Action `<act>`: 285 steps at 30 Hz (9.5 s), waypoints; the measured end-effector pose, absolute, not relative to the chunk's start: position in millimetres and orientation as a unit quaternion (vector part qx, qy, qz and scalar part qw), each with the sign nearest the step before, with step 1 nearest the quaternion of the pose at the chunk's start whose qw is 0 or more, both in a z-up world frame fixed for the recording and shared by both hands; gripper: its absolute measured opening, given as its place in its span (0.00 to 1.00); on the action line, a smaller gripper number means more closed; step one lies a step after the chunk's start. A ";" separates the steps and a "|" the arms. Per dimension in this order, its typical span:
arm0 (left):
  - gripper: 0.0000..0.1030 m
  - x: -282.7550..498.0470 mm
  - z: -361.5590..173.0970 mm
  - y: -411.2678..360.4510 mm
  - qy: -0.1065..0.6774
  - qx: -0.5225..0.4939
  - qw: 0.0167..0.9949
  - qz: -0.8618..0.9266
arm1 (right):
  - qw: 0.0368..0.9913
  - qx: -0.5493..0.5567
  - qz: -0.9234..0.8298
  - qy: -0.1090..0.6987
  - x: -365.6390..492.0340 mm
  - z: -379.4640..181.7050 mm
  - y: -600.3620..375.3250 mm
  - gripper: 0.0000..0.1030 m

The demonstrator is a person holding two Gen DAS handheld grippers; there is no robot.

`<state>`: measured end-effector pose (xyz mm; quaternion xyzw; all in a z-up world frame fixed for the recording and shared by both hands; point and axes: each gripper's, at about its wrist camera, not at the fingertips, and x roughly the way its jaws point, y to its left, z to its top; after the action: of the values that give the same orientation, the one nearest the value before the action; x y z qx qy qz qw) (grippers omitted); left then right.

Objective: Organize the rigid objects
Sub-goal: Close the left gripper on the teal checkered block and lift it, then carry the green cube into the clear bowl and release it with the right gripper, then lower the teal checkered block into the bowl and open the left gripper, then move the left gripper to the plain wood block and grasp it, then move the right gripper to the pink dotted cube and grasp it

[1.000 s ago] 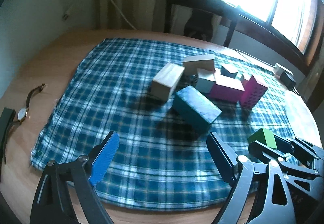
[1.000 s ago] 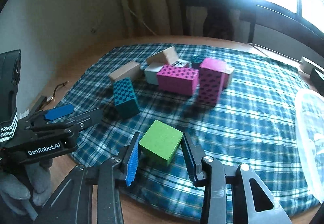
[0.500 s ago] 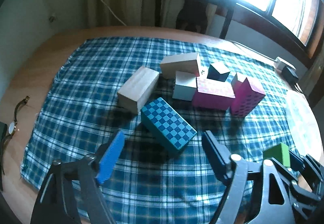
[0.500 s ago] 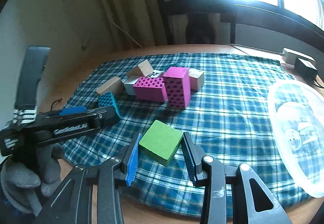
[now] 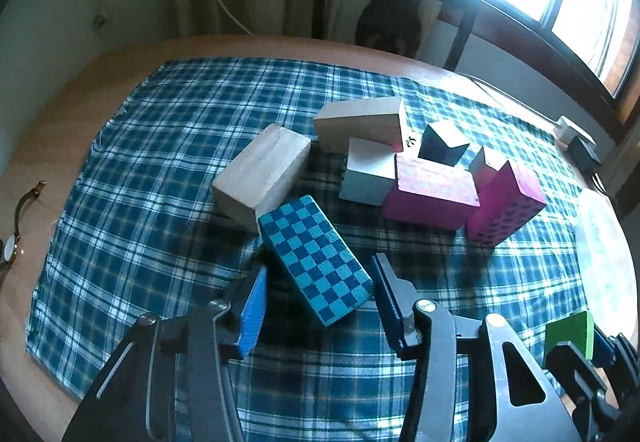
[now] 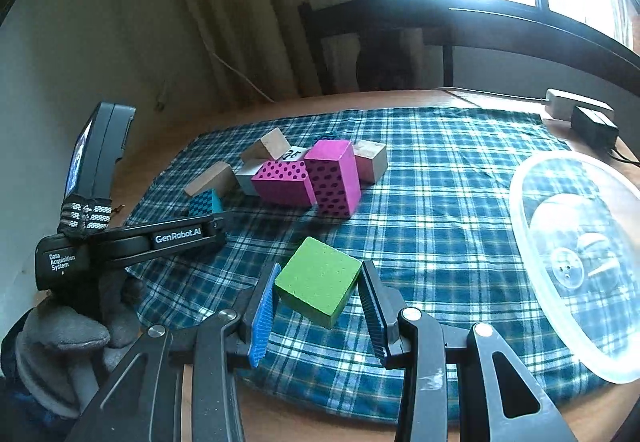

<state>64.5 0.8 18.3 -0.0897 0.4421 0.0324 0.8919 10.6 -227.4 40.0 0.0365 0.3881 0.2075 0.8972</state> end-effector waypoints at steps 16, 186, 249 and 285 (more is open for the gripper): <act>0.30 38.7 34.4 -17.6 0.418 -0.053 0.907 0.006 | 0.904 0.057 0.190 0.380 8.4 44.3 -229.9 0.41; 0.73 82.0 29.8 16.7 0.405 -0.086 0.907 0.077 | 0.940 0.131 -0.129 0.287 -8.3 56.9 -404.7 0.68; 0.30 65.1 46.4 16.4 0.377 -0.070 0.923 0.041 | 0.911 0.069 0.128 0.386 70.1 56.0 -197.2 0.68; 0.30 68.1 43.5 10.0 0.388 -0.069 0.918 0.031 | 0.909 0.037 0.109 0.401 115.1 35.4 -171.5 0.31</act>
<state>68.1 10.0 43.5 -0.0691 0.3882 0.0306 0.9185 115.1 -171.5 35.4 0.0365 0.4009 0.1086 0.9089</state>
